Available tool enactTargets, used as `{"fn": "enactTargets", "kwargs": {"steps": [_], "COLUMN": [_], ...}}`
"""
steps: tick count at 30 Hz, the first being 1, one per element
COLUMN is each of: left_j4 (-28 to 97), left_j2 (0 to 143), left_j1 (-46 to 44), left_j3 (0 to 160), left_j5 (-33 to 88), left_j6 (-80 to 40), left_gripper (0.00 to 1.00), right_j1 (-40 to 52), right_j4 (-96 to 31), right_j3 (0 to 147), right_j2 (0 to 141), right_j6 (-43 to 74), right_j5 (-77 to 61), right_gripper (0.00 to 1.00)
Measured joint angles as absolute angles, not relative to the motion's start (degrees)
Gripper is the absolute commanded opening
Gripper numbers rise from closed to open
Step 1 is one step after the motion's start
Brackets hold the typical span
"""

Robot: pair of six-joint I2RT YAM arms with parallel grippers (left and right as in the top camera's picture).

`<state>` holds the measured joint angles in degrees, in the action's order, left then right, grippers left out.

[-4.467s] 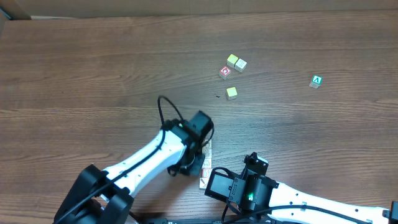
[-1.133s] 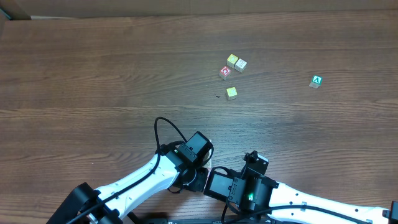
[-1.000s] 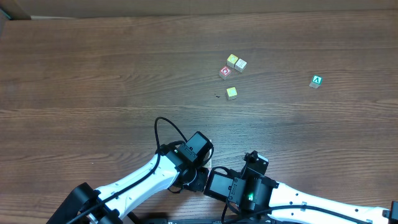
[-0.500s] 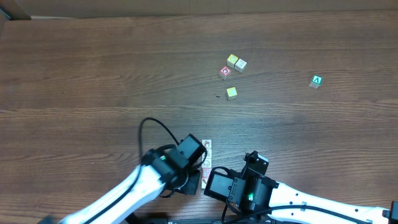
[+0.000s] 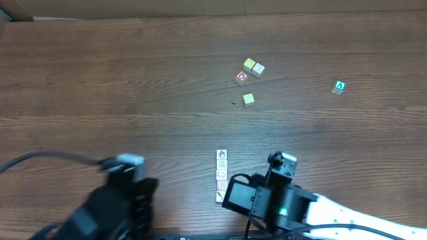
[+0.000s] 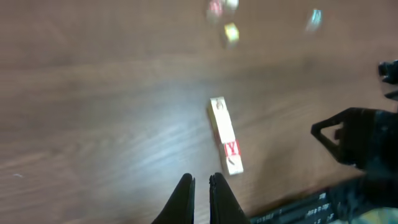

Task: Flip 5 blocks
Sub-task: 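Open both grippers and lift them away from the block row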

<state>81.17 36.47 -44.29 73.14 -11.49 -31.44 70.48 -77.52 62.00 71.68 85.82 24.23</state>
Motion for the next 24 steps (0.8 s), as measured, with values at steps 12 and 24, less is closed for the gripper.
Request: {"fn": "enactTargets", "kwargs": {"steps": [12, 24], "left_j4": [86.70, 86.72], "left_j2": [33.69, 33.69], "left_j1": [-44.29, -44.29], "left_j3": [81.80, 81.80], "left_j5": [-16.67, -16.99], "left_j6": [-31.40, -31.40], "left_gripper": [1.00, 1.00], "right_j1": [70.48, 70.48], "right_j4": [-93.03, -92.97], "right_j3": [91.15, 92.25], "right_j2": [69.91, 69.71], "right_j6": [77.30, 76.64], "right_j5": [28.73, 28.84], "right_gripper": [1.00, 1.00]}}
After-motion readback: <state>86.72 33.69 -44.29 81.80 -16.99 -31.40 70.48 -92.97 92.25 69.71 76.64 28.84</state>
